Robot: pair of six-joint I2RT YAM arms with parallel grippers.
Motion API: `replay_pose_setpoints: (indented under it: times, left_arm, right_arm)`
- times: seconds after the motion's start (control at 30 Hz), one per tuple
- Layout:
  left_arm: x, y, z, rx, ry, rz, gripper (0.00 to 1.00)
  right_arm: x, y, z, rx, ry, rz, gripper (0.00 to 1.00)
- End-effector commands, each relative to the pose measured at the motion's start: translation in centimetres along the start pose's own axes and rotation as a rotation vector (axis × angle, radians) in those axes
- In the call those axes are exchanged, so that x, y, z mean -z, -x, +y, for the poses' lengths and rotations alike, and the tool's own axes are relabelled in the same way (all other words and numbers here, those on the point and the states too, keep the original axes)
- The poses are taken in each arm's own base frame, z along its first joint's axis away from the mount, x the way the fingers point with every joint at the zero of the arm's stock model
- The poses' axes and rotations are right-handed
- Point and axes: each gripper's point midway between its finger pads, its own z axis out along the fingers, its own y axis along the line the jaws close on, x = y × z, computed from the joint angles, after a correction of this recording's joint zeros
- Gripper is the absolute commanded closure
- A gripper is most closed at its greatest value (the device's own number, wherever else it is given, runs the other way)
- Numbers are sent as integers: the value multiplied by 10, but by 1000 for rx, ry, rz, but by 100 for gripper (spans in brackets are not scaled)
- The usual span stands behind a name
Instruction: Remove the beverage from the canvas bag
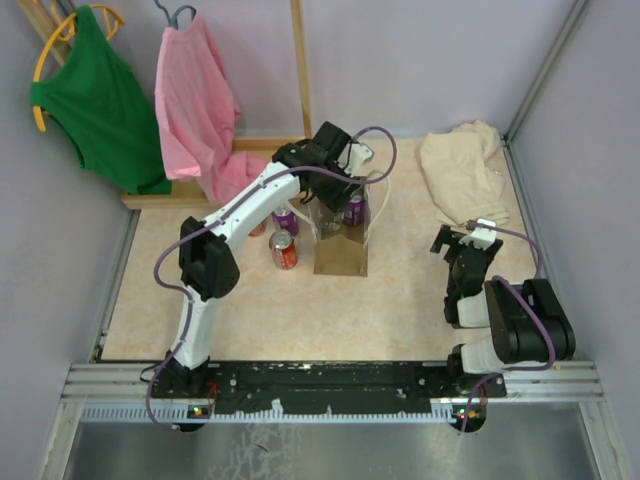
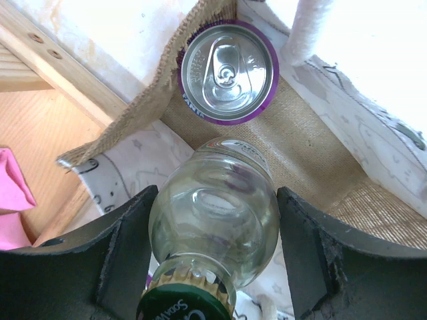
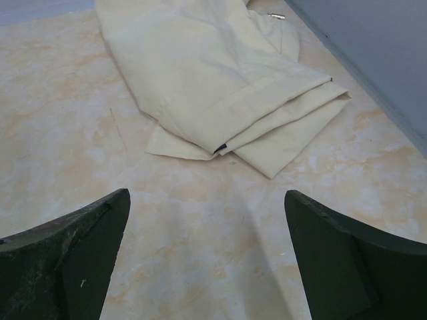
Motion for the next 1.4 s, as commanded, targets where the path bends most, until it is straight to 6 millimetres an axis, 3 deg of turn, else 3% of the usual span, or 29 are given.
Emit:
replay_pose_setpoints:
  times: [0.0, 0.2, 0.4, 0.67, 0.83, 1.07, 1.37]
  left_arm:
    - [80, 69, 11, 6, 28, -262, 100]
    - [101, 81, 11, -12, 22, -295, 100]
    - [128, 92, 23, -7, 90, -360, 100]
    - [180, 114, 38, 3, 174, -491, 100]
    - [209, 116, 54, 16, 252, -536, 100]
    - [243, 105, 94, 80, 354, -580, 100]
    - [262, 47, 154, 219, 488, -527, 100]
  right_arm:
    - [-8, 20, 4, -8, -3, -63, 1]
    - [-8, 19, 4, -9, -3, -62, 1]
    - [-8, 19, 4, -8, -4, -61, 1]
    - [-8, 19, 4, -9, -3, -62, 1]
    - [-8, 19, 4, -8, -4, -62, 1]
    - [-8, 19, 4, -9, -4, -62, 1]
    - [-8, 20, 4, -9, -4, -63, 1]
